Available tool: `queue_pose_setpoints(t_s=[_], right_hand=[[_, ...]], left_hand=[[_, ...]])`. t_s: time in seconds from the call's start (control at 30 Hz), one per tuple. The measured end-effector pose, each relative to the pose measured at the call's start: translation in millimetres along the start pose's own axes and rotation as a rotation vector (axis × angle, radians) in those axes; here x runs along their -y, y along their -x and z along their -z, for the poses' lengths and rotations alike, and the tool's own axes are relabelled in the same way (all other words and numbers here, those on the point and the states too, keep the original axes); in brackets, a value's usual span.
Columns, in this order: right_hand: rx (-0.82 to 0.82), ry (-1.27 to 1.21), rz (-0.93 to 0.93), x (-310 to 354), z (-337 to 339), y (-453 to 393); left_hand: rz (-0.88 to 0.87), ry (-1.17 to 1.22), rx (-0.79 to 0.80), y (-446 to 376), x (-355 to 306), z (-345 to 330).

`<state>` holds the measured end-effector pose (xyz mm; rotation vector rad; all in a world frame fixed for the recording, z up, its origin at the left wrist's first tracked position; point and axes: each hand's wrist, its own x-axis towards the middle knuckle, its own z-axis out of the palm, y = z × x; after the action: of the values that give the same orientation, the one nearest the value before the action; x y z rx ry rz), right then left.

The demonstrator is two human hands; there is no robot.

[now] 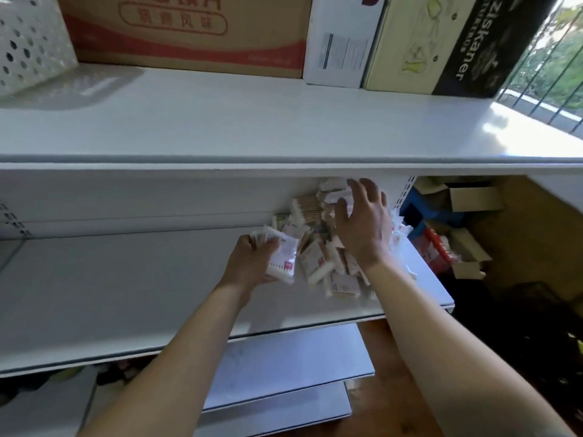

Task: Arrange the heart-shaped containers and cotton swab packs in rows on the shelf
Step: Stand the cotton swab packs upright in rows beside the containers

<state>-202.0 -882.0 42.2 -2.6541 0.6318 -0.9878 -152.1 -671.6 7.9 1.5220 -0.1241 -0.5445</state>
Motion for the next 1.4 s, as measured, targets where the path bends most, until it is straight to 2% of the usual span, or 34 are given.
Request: queue_pose_setpoints(t_s=[0.1, 0.2, 0.33, 0.5, 0.6, 0.77, 0.9, 1.0, 1.1, 1.13, 1.2, 1.23, 1.3, 1.4], right_hand=[[0.196, 0.149, -0.127, -0.5, -8.1, -30.1], [0.311, 0.225, -0.123, 1.1, -24.2, -42.0], [0.242, 0.215, -0.150, 7.7, -32.6, -39.7], [0.079, 0.059, -0.136, 4.1, -30.7, -36.3], [0.005, -0.021, -0.041, -0.9, -29.8, -39.2], [-0.207, -0.356, 0.197, 0.7, -19.0, -11.2], [-0.159, -0.379, 0.461, -1.5, -24.2, 35.8], [-0.148, -0.386, 0.525, -2.9, -27.3, 51.6], [-0.150, -0.431, 0.570, -8.6, -19.9, 45.4], [-0.171, -0.414, 0.520, -12.8, -16.2, 37.7], [-0.173, -0.318, 0.292, -21.3, -8.6, 15.2], [-0.107, -0.237, 0.153, -24.7, -7.1, 2.9], [0.127, -0.078, -0.060, -28.0, -7.9, -17.1], [0.329, 0.026, -0.166, -24.1, -11.8, -32.7]], left_hand=[[-0.003, 0.002, -0.057, -1.8, -0.3, -10.5], [-0.020, 0.009, -0.124, -3.9, 4.1, -20.7], [-0.016, 0.015, -0.175, -2.7, 6.0, -28.5], [-0.013, 0.006, -0.191, -6.2, 4.5, -33.0], [-0.029, 0.010, -0.196, -8.2, -0.9, -37.0], [-0.035, 0.148, -0.194, -5.9, -14.7, -42.9], [-0.004, 0.278, -0.172, -4.4, -23.0, -45.8], [-0.010, 0.294, -0.076, -2.8, -23.7, -49.0], [-0.054, 0.301, -0.112, 0.0, -21.3, -48.7], [-0.065, 0.314, -0.117, -0.1, -20.8, -47.3], [-0.074, 0.323, -0.117, -0.6, -20.6, -45.4], [-0.075, 0.317, -0.127, -0.8, -20.6, -45.7], [-0.083, 0.292, -0.135, 0.4, -21.0, -49.2], [-0.105, 0.260, -0.139, 2.8, -20.6, -55.0]])
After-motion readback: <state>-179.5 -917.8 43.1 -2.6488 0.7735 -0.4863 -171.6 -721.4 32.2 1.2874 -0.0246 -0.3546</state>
